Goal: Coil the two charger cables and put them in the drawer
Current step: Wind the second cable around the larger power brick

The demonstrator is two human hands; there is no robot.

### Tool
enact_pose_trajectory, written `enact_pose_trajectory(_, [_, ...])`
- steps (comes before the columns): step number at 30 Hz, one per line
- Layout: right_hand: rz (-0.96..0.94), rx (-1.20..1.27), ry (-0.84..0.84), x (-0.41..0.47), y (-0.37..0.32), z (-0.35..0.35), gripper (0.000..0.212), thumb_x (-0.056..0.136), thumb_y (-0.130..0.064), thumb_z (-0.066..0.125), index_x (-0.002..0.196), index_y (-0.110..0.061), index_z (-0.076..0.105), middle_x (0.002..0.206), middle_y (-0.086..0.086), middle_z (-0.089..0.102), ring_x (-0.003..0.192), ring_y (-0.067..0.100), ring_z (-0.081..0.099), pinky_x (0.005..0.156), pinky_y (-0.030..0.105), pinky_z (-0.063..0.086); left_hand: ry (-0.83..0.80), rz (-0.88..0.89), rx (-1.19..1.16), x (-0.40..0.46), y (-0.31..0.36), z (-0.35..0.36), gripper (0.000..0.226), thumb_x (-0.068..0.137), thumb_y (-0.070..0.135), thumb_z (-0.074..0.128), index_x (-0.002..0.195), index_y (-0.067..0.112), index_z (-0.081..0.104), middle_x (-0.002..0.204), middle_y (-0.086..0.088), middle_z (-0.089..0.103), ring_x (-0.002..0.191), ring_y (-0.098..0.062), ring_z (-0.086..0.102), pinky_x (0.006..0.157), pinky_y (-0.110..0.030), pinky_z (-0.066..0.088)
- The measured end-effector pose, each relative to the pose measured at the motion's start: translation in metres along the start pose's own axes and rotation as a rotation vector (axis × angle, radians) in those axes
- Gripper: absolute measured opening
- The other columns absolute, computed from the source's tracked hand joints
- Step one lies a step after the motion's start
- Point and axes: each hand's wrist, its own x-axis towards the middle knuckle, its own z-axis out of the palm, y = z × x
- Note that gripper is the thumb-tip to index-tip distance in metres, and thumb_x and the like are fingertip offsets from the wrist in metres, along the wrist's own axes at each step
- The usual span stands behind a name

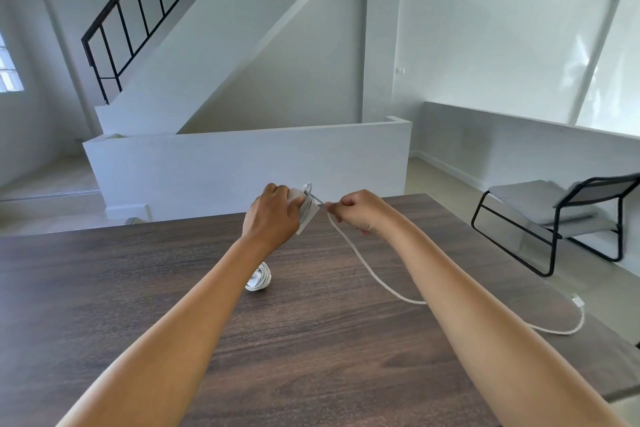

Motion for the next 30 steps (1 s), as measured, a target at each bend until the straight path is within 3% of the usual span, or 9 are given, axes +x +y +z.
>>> enact_pose_trajectory(3, [-0.147,-0.096,0.035,-0.008,-0.001,-0.002,0.044,0.093,-0.045,0.055,0.073,-0.008,0.067,0.058,-0.003,0.047,0.057,0.009,0.044,0.057,0.022,0.035,0.048,-0.063,0.013,-0.001,0.001,0.001,0.039,0.099,0.036,0.037,0.109,0.003,0.055,0.112,-0.014,0.053,0.095,-0.034,0.057,0.074,-0.037,0.040])
enact_pose_trajectory(6, [-0.250,-0.154,0.075,-0.014,0.002,0.000,0.037,0.091,-0.044,0.059,0.074,-0.013,0.069,0.092,0.001,0.047,0.093,0.010,0.041,0.086,0.023,0.030,0.071,-0.163,-0.008,0.001,-0.001,0.001,0.039,0.099,0.035,0.039,0.105,0.001,0.056,0.108,-0.014,0.052,0.093,-0.036,0.057,0.070,-0.036,0.039])
enact_pose_trajectory(8, [-0.298,-0.155,0.110,-0.019,0.006,0.001,0.033,0.088,-0.044,0.062,0.072,-0.016,0.070,0.105,-0.003,0.040,0.105,0.011,0.035,0.093,0.023,0.024,0.085,-0.242,-0.066,0.004,-0.010,-0.002,0.037,0.098,0.034,0.040,0.089,0.002,0.056,0.094,-0.013,0.052,0.085,-0.034,0.056,0.068,-0.037,0.041])
enact_pose_trajectory(12, [-0.285,0.014,-0.026,-0.026,0.015,0.008,0.034,0.090,-0.040,0.061,0.064,-0.018,0.067,0.095,0.004,0.057,0.083,0.012,0.052,0.083,0.029,0.043,0.032,-0.381,-0.345,0.011,-0.024,-0.002,0.046,0.093,0.028,0.048,0.051,0.013,0.037,0.052,-0.006,0.042,0.054,-0.023,0.044,0.050,-0.028,0.034])
enact_pose_trajectory(14, [-0.225,0.226,-0.154,-0.029,0.017,0.015,0.037,0.093,-0.039,0.056,0.067,-0.014,0.064,0.078,0.016,0.064,0.072,0.019,0.060,0.081,0.037,0.051,0.006,-0.550,-0.691,0.011,-0.017,-0.001,0.042,0.091,0.031,0.056,0.055,0.016,0.042,0.052,-0.005,0.049,0.050,-0.022,0.052,0.053,-0.027,0.044])
enact_pose_trajectory(17, [-0.076,0.639,-0.379,-0.032,0.023,0.028,0.031,0.099,-0.029,0.049,0.074,-0.011,0.051,0.064,0.006,0.060,0.060,0.016,0.066,0.075,0.033,0.059,-0.054,-0.741,-1.131,0.013,-0.001,-0.008,0.021,0.090,0.022,0.064,0.080,0.005,0.055,0.072,-0.011,0.063,0.061,-0.023,0.065,0.051,-0.032,0.059])
enact_pose_trajectory(20, [-0.008,0.711,-0.508,-0.032,0.030,0.038,0.036,0.096,-0.042,0.048,0.071,-0.015,0.048,0.059,-0.002,0.042,0.049,0.010,0.045,0.059,0.026,0.053,-0.120,-0.725,-1.315,0.012,0.006,-0.018,0.015,0.093,0.011,0.057,0.080,0.002,0.058,0.074,-0.013,0.061,0.064,-0.023,0.061,0.046,-0.031,0.057])
enact_pose_trajectory(25, [-0.019,0.599,-0.546,-0.026,0.039,0.042,0.050,0.082,-0.060,0.050,0.070,-0.012,0.060,0.058,-0.002,0.034,0.048,0.009,0.033,0.060,0.023,0.046,-0.290,-0.654,-1.620,0.015,0.002,-0.028,0.021,0.097,0.014,0.046,0.085,0.003,0.059,0.071,-0.011,0.063,0.057,-0.019,0.064,0.050,-0.025,0.056])
enact_pose_trajectory(30, [0.023,0.425,-0.158,-0.013,0.050,0.026,0.052,0.073,-0.064,0.055,0.066,-0.013,0.056,0.050,-0.005,0.032,0.044,0.012,0.029,0.055,0.023,0.039,-0.604,-0.368,-1.500,0.011,-0.004,-0.052,0.026,0.096,0.017,0.041,0.088,0.004,0.063,0.071,-0.006,0.066,0.059,-0.013,0.064,0.054,-0.023,0.054])
